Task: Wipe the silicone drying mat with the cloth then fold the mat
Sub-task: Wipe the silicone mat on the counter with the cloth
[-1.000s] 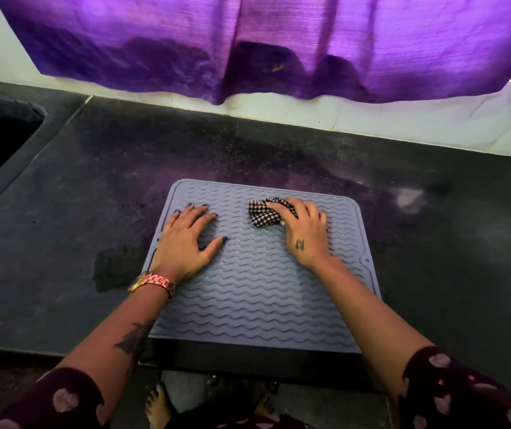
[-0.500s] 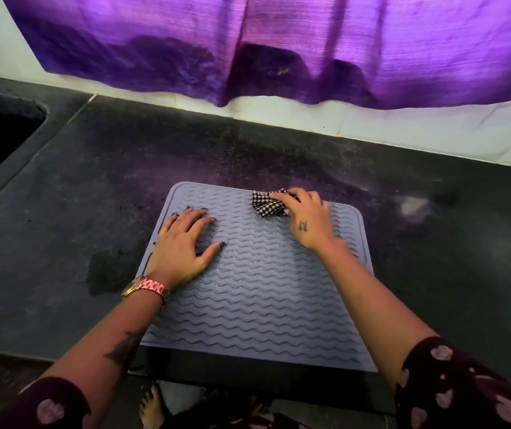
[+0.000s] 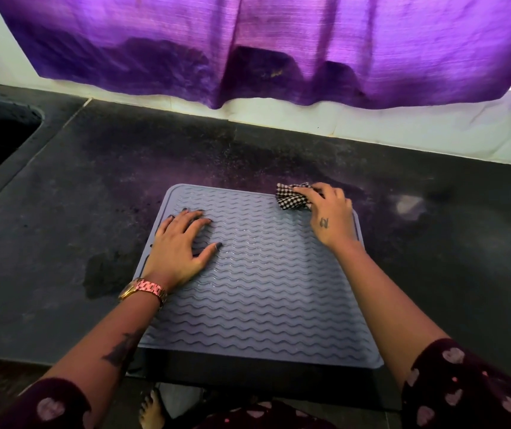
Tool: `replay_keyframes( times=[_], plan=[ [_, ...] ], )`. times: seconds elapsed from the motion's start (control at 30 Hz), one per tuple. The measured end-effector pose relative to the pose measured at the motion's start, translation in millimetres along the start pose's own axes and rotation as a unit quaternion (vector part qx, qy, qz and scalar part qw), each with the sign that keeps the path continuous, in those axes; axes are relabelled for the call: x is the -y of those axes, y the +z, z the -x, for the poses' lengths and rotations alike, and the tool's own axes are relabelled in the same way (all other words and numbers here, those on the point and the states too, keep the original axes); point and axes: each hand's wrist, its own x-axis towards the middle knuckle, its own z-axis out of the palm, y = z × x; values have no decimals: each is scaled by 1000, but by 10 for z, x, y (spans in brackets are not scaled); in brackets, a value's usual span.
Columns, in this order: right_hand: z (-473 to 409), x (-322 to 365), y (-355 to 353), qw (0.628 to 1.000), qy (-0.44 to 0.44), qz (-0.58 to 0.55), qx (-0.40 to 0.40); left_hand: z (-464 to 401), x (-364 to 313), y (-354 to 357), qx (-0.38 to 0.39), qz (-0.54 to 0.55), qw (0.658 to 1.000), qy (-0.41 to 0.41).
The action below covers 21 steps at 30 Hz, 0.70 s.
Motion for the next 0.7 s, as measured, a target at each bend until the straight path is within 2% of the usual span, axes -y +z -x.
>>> replay_keyframes(
  times=[0.07, 0.13, 0.27, 0.33, 0.4, 0.47, 0.57, 0.63, 0.7],
  plan=[
    [156, -55, 31, 998, 45, 31, -7, -8, 3, 2, -2, 1, 1000, -1],
    [257, -71, 86, 996, 66, 49, 23, -6, 7, 11, 2, 1, 1000, 0],
    [119, -78, -27, 996, 54, 15, 74, -7, 11, 1, 0, 6, 1000, 2],
    [108, -102, -115, 997, 45, -21, 59, -5, 1, -3, -4, 8, 1000, 2],
    [261, -55, -159, 998, 50, -40, 12, -3, -14, -2, -10, 10, 1000, 1],
    [520, 63, -95, 998, 57, -20, -8, -4, -16, -11, -11, 10, 1000, 1],
    [689, 138, -41, 997, 66, 18, 24, 10, -34, -28, -9, 6, 1000, 6],
    [570, 110, -128, 997, 58, 1, 51, 11, -41, -42, -6, 2, 1000, 8],
    [553, 100, -194, 998, 55, -21, 38, 15, -49, -41, -4, 2, 1000, 8]
  ],
)
